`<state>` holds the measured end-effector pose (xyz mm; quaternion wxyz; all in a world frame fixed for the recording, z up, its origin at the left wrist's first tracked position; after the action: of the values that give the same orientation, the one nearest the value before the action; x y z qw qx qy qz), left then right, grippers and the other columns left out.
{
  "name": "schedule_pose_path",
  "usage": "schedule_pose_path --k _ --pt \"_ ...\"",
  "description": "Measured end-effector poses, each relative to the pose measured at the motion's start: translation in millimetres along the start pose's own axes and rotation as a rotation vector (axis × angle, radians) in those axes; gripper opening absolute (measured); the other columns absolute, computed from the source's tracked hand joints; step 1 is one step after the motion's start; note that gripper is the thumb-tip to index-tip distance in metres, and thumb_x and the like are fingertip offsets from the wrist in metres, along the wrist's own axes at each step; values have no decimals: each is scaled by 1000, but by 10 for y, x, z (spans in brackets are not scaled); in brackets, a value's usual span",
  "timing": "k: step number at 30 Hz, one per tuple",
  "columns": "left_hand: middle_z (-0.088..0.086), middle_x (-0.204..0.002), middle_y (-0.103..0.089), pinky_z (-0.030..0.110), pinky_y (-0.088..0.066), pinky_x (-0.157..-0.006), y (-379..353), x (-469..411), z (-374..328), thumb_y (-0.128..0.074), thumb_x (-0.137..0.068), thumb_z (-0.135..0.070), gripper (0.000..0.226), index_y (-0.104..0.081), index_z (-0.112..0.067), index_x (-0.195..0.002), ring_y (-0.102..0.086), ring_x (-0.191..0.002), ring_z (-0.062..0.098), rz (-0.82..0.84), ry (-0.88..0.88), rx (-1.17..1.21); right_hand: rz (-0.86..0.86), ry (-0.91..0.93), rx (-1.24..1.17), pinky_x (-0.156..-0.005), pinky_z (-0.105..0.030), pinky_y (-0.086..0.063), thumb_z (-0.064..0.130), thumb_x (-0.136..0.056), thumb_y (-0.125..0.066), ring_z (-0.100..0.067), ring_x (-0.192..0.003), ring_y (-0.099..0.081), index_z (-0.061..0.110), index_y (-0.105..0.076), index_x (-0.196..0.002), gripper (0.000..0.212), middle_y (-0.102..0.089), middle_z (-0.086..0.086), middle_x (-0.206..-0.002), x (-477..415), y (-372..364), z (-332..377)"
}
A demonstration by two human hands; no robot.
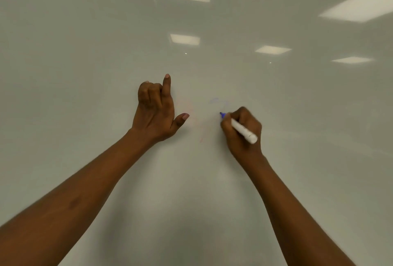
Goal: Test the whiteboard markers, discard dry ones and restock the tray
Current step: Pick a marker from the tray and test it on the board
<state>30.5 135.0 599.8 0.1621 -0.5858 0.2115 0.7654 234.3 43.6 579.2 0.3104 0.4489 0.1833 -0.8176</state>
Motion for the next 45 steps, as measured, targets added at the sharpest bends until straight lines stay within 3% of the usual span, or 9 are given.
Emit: schedule_pose_path --k 6,9,12,15,19,27,33,42,45 --pt "12 -103 -32 46 -24 -94 95 -4 -46 -13 -92 -63 82 -29 9 -130 -31 -92 31 -47 -16 58 8 -94 49 -46 -10 -32 3 -83 -62 -4 -50 -39 -10 -42 -67 28 -45 -5 -59 293 190 -265" --pt "10 -103 -30 44 -27 -89 186 72 -67 -32 -90 -51 65 -32 4 -125 -33 -93 31 -133 -21 146 -60 -157 23 -45 -11 -31 3 -85 -62 -2 -49 -41 -8 -42 -67 29 -44 1 -57 435 353 -382" --pt "11 -102 -34 44 -31 -86 207 310 -321 -50 -78 -34 56 -36 2 -120 -39 -91 33 -167 -102 211 48 -185 68 -45 -19 -31 4 -84 -62 -6 -48 -38 -2 -38 -63 33 -42 -2 -56 634 324 -500" --pt "14 -95 -45 42 -37 -79 217 520 -618 -52 -76 -20 42 -43 1 -111 -44 -87 32 -119 -95 309 174 -305 16 -45 -31 -40 8 -85 -63 -25 -47 -49 3 -44 -61 31 -52 -11 -55 818 222 -541" --pt "19 -75 -59 34 -48 -64 191 727 -814 -69 -71 4 30 -57 9 -98 -55 -65 28 79 112 501 157 -415 -267 -45 -19 -42 6 -89 -59 -21 -50 -62 4 -57 -70 19 -66 -15 -63 911 245 -244" --pt "5 -55 -56 1 -23 -49 261 885 -1123 -76 -75 -9 49 -46 -1 -114 -38 -43 5 292 117 612 220 -446 -375 -41 -17 -41 4 -91 -57 -17 -47 -62 8 -58 -71 20 -68 -10 -62 1099 266 72" --pt "2 -47 -52 14 -32 -39 460 800 -1269 -57 -85 -23 37 -39 -11 -115 -42 -32 12 210 67 571 207 -443 -317 -44 -21 -42 7 -90 -61 -24 -53 -64 7 -60 -73 17 -69 -15 -66 1216 361 84" --pt "2 -47 -52 14 -31 -42 739 714 -1518 -50 -92 -22 30 -43 -7 -117 -42 -34 12 198 -116 571 230 -408 -299 -47 -21 -44 4 -86 -63 -23 -50 -61 4 -61 -72 14 -66 -16 -64 1266 509 213" --pt "3 -47 -53 14 -33 -43 749 696 -1619 -68 -81 -8 39 -52 0 -115 -39 -35 10 227 -97 600 135 -440 -226 -45 -22 -44 7 -87 -63 -10 -44 -53 13 -55 -66 24 -56 -1 -53 1288 573 170"
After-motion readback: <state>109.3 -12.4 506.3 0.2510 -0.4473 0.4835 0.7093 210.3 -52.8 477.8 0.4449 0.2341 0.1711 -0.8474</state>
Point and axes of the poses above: each hand's wrist, its own x-axis away from the middle knuckle, its own y-axis out of the back of the hand, z = x × y, the point moved 8 cm from there along -x, towards the middle knuckle
